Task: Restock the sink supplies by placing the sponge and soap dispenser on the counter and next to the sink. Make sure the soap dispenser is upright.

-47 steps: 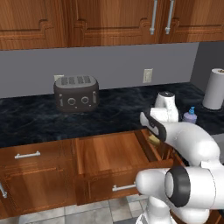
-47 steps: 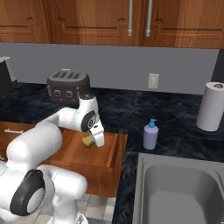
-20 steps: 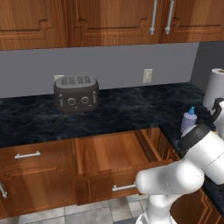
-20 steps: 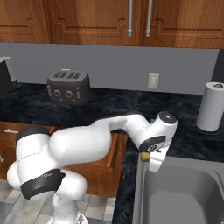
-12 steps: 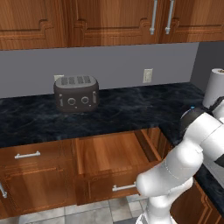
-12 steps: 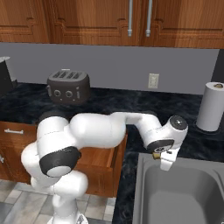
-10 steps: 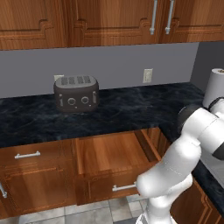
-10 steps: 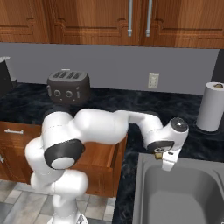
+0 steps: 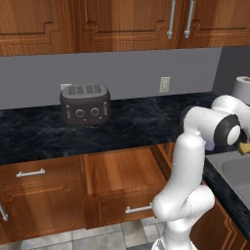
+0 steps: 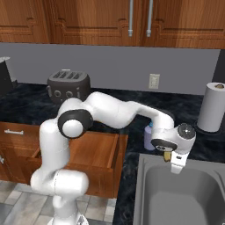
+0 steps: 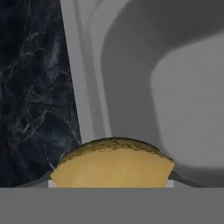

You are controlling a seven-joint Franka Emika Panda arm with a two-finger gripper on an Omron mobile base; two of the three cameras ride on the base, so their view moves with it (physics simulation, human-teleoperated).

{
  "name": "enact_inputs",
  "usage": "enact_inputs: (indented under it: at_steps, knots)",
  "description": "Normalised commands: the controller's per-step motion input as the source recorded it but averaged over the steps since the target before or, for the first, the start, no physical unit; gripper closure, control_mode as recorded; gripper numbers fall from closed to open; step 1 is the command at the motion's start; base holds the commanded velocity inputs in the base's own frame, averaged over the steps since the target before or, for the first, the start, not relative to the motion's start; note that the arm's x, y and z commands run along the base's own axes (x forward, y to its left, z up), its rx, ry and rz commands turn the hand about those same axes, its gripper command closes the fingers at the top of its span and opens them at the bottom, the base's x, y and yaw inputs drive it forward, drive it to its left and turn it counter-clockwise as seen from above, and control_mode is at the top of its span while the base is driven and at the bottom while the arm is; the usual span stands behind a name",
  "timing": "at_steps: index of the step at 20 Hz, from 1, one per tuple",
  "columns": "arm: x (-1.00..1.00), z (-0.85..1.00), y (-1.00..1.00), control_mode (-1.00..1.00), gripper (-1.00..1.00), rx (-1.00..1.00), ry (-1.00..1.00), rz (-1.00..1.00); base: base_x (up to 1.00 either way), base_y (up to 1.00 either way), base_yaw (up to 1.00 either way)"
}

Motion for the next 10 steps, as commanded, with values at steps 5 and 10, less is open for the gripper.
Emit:
enact_inputs:
  at_steps: [5, 10]
  knots:
    - [0.0, 0.0, -0.11, -1.0, 1.0, 0.01, -0.03, 0.0, 0.0, 0.0, 0.0]
    - [0.24, -0.12, 0.0, -1.0, 1.0, 0.0, 0.0, 0.0, 0.0, 0.0, 0.0]
